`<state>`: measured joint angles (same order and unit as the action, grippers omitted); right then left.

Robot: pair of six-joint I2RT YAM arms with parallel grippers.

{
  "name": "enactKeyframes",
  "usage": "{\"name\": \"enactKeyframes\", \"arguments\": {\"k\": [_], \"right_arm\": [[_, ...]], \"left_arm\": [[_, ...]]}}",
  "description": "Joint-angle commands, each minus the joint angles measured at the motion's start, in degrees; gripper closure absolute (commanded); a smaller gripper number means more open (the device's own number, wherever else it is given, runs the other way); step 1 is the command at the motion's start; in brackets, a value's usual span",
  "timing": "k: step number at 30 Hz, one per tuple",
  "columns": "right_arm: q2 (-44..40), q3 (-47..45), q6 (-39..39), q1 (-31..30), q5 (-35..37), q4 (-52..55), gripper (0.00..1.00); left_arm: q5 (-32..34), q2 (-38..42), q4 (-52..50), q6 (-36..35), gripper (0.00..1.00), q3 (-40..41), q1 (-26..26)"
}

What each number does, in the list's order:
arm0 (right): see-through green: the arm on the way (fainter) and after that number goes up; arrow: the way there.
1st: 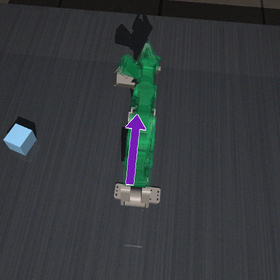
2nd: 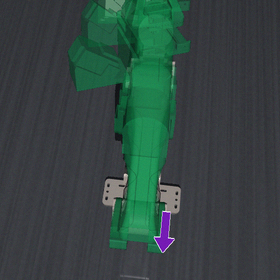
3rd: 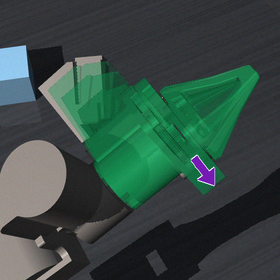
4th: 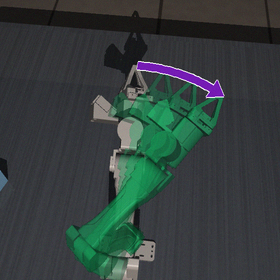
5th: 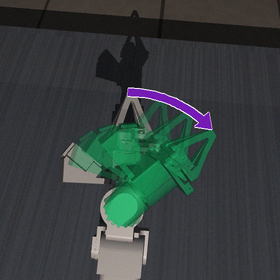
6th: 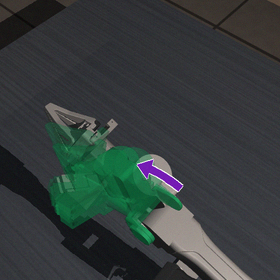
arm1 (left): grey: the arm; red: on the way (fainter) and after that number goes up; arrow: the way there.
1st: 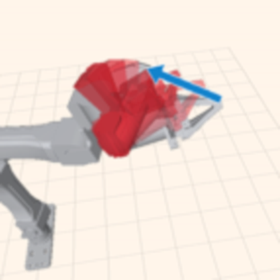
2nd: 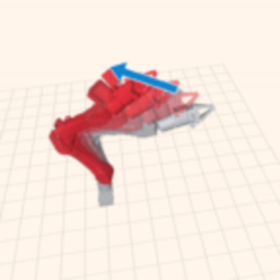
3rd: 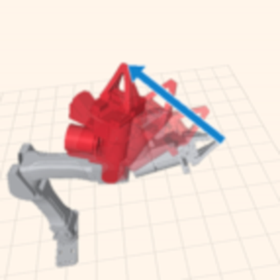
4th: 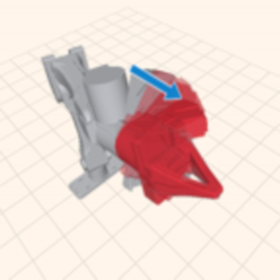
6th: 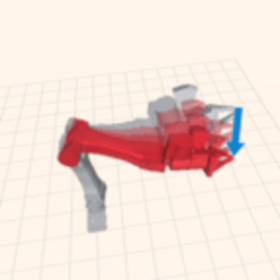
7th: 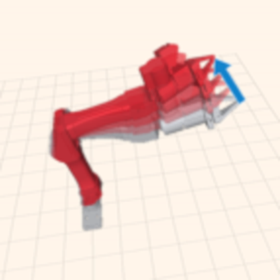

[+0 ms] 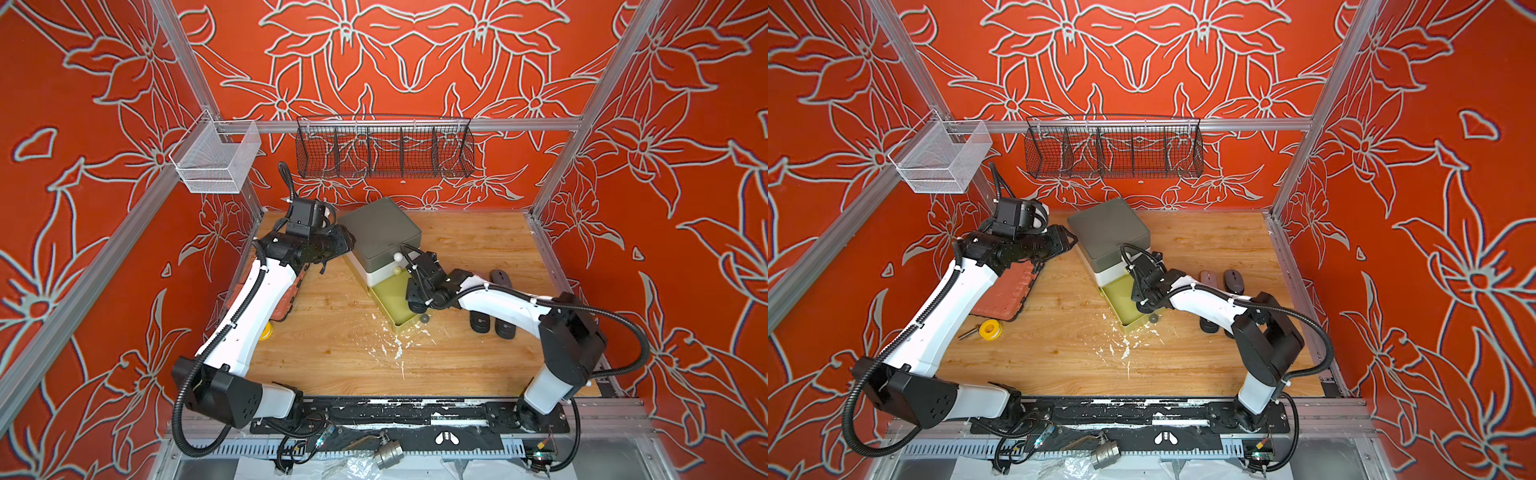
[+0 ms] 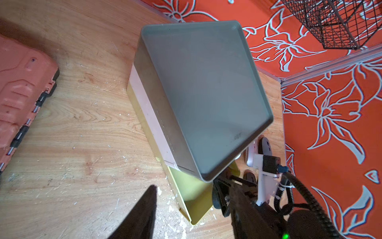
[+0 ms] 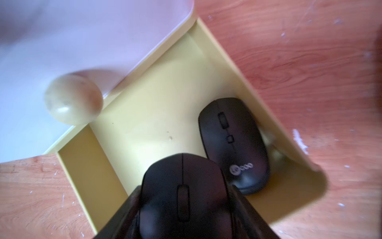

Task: Take the mice out of the drawer
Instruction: Pick up the mouse from the drawer, then place the mouse at the center of the board.

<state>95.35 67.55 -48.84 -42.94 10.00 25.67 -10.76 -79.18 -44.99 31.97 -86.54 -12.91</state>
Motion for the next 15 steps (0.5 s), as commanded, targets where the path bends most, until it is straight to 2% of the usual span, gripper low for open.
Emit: {"name": "enactKeyframes", "arguments": {"k": [1,8,15], "right_arm": [[-3.2,-0.5,1.3,1.8,-0.1,2.9,0.43],[-7.6,-1.9,8.3,8.4,-2.7,5.3,0.43],[-4.1,0.9,17.7,16.4,-3.8,9.0,0.43]], "left_arm": [[-1.6,1.8,-2.1,-1.5,0.45,0.2,-0.4],[-1.3,3.2,-3.3,-2.5,0.44,1.0,-3.7],[1.9,3.1,-3.5,-2.5,0.43,1.2,-10.1]]}}
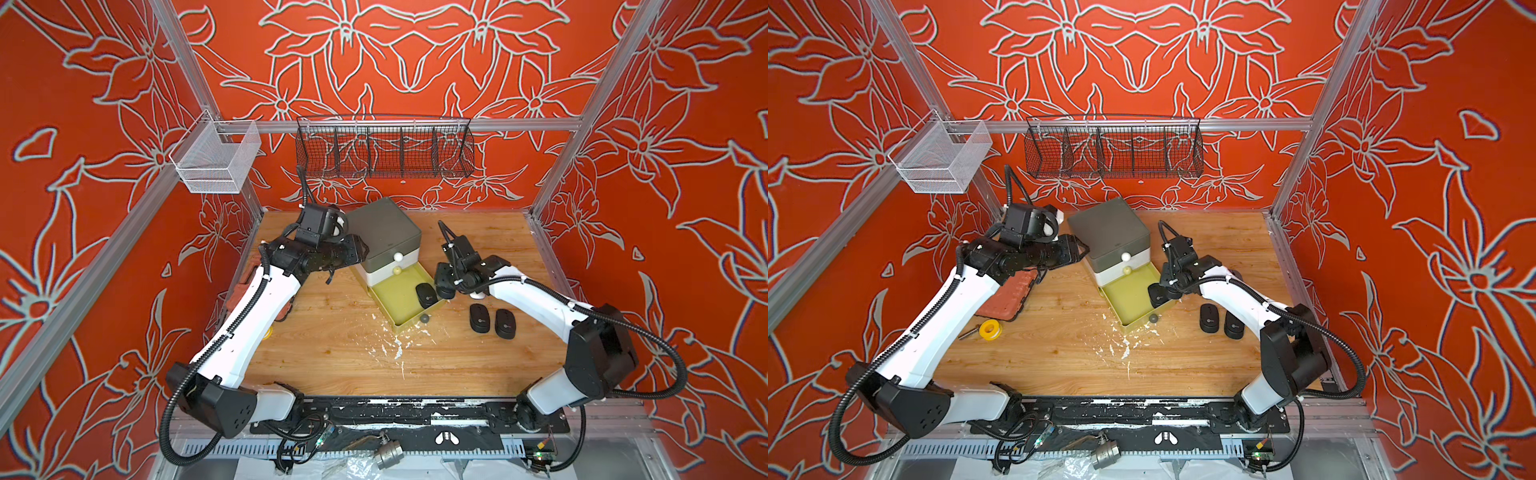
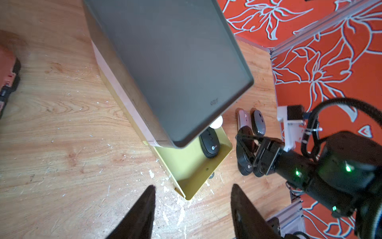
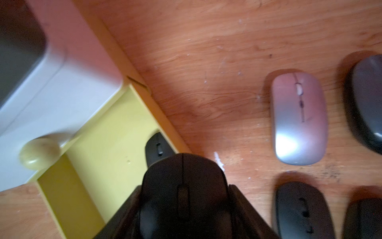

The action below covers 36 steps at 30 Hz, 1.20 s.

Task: Take the mice out of the drawer
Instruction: Place the mouse at the center of the board.

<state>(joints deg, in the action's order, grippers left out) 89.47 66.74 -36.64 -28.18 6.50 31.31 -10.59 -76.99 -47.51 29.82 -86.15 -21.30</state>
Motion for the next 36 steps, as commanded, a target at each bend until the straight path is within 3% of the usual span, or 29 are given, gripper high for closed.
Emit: {"name": "enactKeyframes", "arguments": {"k": [1,9,19,31,36], "right_arm": [[2.5,2.3,6.4,2.9,-0.4,3.5,0.44],[12.5,8.4,13.1,7.9,-0.9,3.7,0.43],[21.4,13.8,12.4,9.8,-2.5,4.0,0.43],[25.3,13.3,11.9,10.3,-3.2,2.6,0.43],[25.0,12.6,11.9,10.3,-3.6,2.2,0.38]], "left_arm": [[2.0,0.7,-1.0,-0.4,0.43,0.7,-2.6],[3.6,0.7,0.7,1.8,0.43,2.4,-4.2],[3.8,0.0,1.8,2.6,0.43,2.4,-4.6],[4.0,-0.6,2.0,2.7,0.43,2.2,-4.6],[4.0,-0.5,1.9,2.6,0.43,2.0,-4.6]]}}
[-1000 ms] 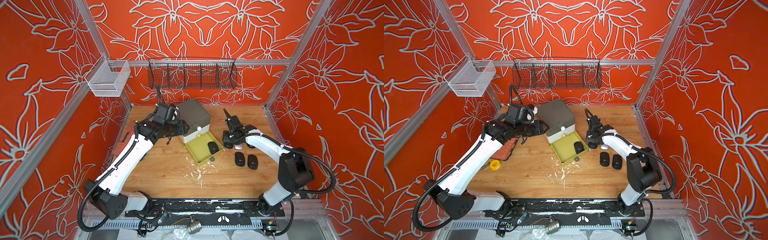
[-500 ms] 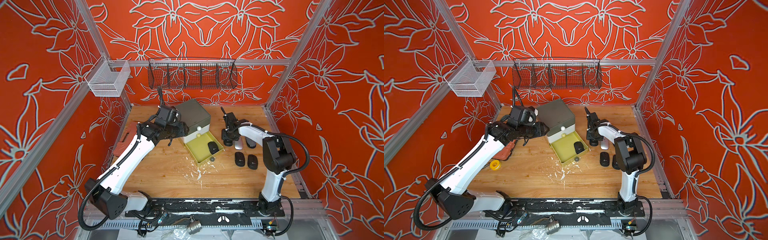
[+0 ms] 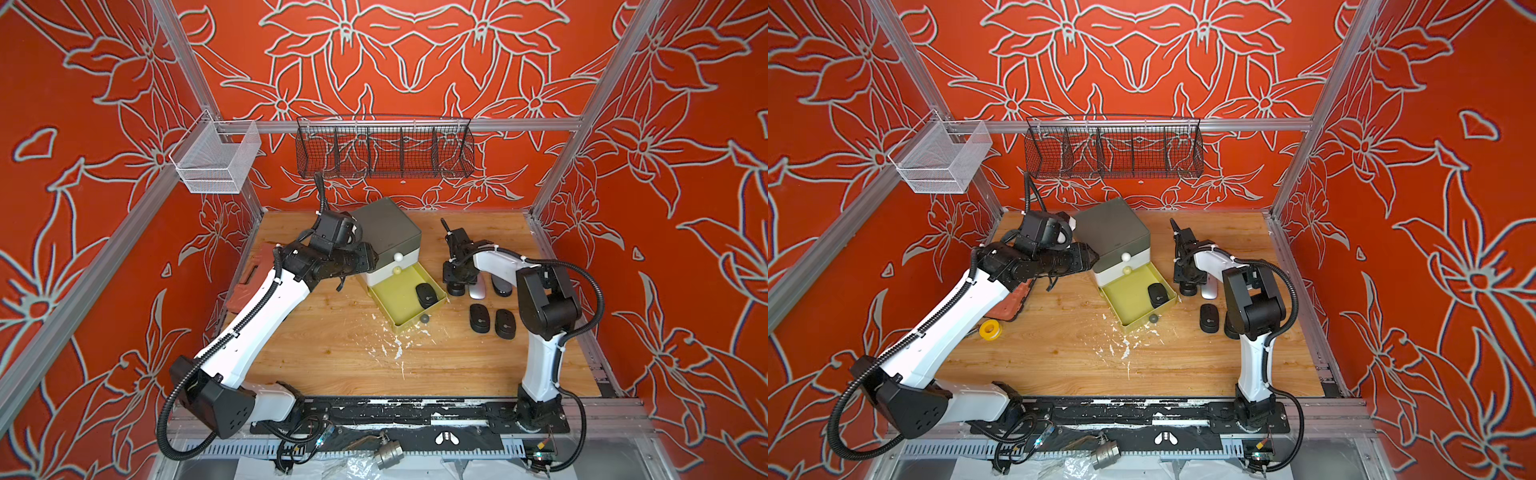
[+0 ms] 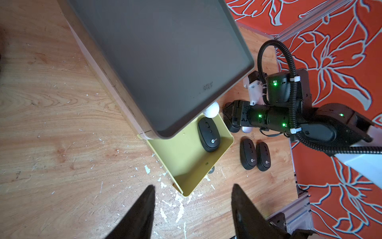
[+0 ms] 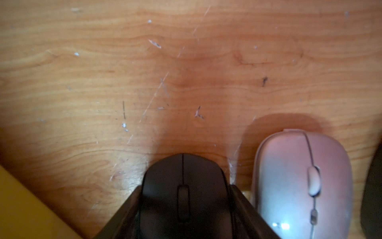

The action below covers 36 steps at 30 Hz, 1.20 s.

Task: Take the mice out of the drawer
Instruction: Place the mouse at the center of the board.

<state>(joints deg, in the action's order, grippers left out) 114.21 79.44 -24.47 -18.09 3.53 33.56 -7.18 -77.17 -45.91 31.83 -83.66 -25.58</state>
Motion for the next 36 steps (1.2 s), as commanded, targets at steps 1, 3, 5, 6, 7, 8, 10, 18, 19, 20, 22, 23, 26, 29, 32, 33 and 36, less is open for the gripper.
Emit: {"name": "enactKeyframes", "arguments": {"k": [1,3,5,6,7,8,10,18,19,20,22,23,26,29,32,33,36], "right_arm": [[0.0,-0.1,-0.2,0.2,-0.7,0.0,0.37],[-0.6,-0.2,-0.2,0.2,-0.6,0.2,0.35],[-1.5,-0.5,-0.1,0.2,-0.2,0.6,0.32],[-2.0,-0.7,-0.1,0.2,0.2,0.9,0.32],[-2.6,-0.9,0.0,0.2,0.3,0.9,0.31],[-3.1,-1.0,0.1,0.2,0.3,1.0,0.30],[-4.5,-1.3,0.1,0.2,0.0,1.4,0.28],[-12.2,-4.4,-0.6,0.0,-3.0,2.1,0.25],[-13.4,-4.9,-0.7,-0.1,-3.5,2.2,0.25],[-14.6,-5.4,-0.9,-0.1,-4.0,2.3,0.25],[-16.9,-6.1,-1.3,-0.4,-5.7,2.5,0.25],[-17.9,-6.1,-1.4,-0.7,-6.5,2.7,0.25],[-20.8,-6.1,-1.3,-2.6,-7.7,3.9,0.25],[-22.8,-6.7,-1.1,-5.4,-9.5,4.4,0.25],[-24.1,-7.4,-0.9,-9.0,-9.7,4.8,0.26],[-24.4,-7.7,-0.8,-10.2,-9.8,4.6,0.27],[-24.4,-8.2,-1.8,-12.6,-10.9,3.7,0.29]], "left_arm": [[0.7,-0.1,0.4,0.5,0.43,-0.4,-0.3],[0.9,0.0,0.5,0.5,0.43,-0.3,-0.3],[0.9,0.3,0.4,0.4,0.43,-0.3,-0.3],[0.9,0.4,0.3,0.3,0.43,-0.3,-0.3],[1.3,0.7,0.1,0.2,0.43,-0.3,-0.3],[1.7,0.9,0.0,0.2,0.43,-0.3,-0.3],[2.4,1.4,-0.1,0.1,0.42,-0.3,-0.3],[3.7,2.7,-0.6,0.6,0.42,-0.3,-0.4],[4.1,3.0,-0.5,0.5,0.41,-0.1,-0.4],[4.5,3.3,-0.6,0.6,0.41,0.0,-0.3],[5.1,3.7,-0.6,0.7,0.41,0.7,-0.3],[5.3,4.1,-0.5,0.8,0.41,1.0,-0.3],[5.9,5.1,0.2,1.7,0.41,2.4,-0.3],[6.3,6.0,1.2,2.5,0.40,3.9,-0.3],[6.8,6.3,1.3,3.4,0.41,4.6,-0.3],[6.9,6.4,1.5,3.8,0.41,5.0,-0.3],[6.6,6.7,2.7,4.6,0.41,6.1,-0.3]]}}
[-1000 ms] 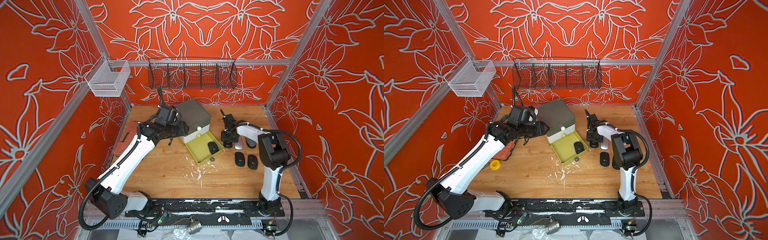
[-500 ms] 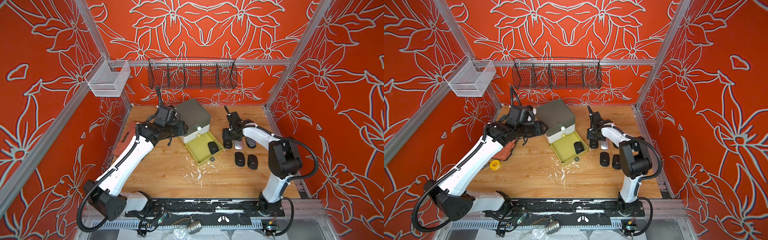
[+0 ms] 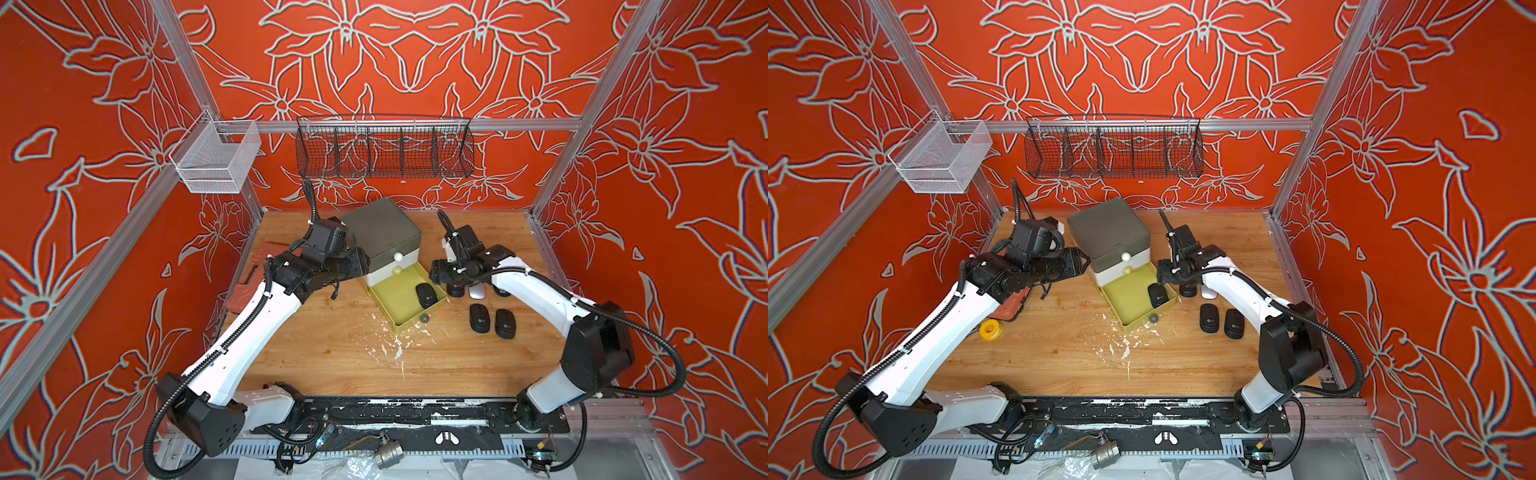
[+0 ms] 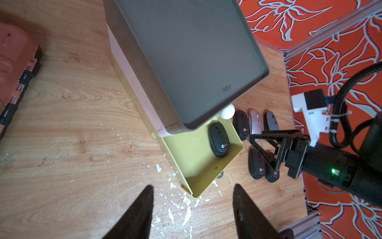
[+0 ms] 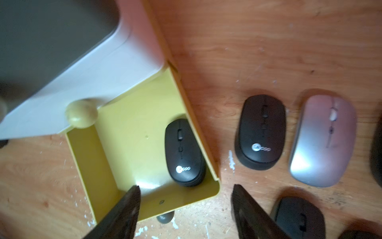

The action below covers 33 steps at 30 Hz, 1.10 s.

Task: Take the mice out of the drawer
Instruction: Place the mouse at the center of the board, then pick up the mouse from the drawer.

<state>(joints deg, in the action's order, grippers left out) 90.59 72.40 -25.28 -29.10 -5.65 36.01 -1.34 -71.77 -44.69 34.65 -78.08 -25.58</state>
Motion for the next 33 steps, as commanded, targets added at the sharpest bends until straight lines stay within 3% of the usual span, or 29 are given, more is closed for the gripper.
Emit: {"name": "enactKeyframes", "arguments": {"k": [1,6,11,33], "right_arm": [[-0.5,-1.6,-1.2,-2.1,-3.1,0.2,0.30],[3.4,-2.0,-4.1,-2.3,-4.9,-3.0,0.36],[7.3,-0.7,-6.0,-2.5,-1.8,-3.5,0.37],[14.2,0.0,-15.0,-5.2,5.7,-1.2,0.33]], "left_arm": [[0.6,1.3,1.7,2.1,0.41,0.7,-0.3],[0.5,1.6,3.2,3.2,0.41,1.8,-0.3],[0.7,1.4,2.4,3.1,0.41,1.4,-0.3],[-0.1,1.3,3.9,3.4,0.41,2.3,-0.3]]}}
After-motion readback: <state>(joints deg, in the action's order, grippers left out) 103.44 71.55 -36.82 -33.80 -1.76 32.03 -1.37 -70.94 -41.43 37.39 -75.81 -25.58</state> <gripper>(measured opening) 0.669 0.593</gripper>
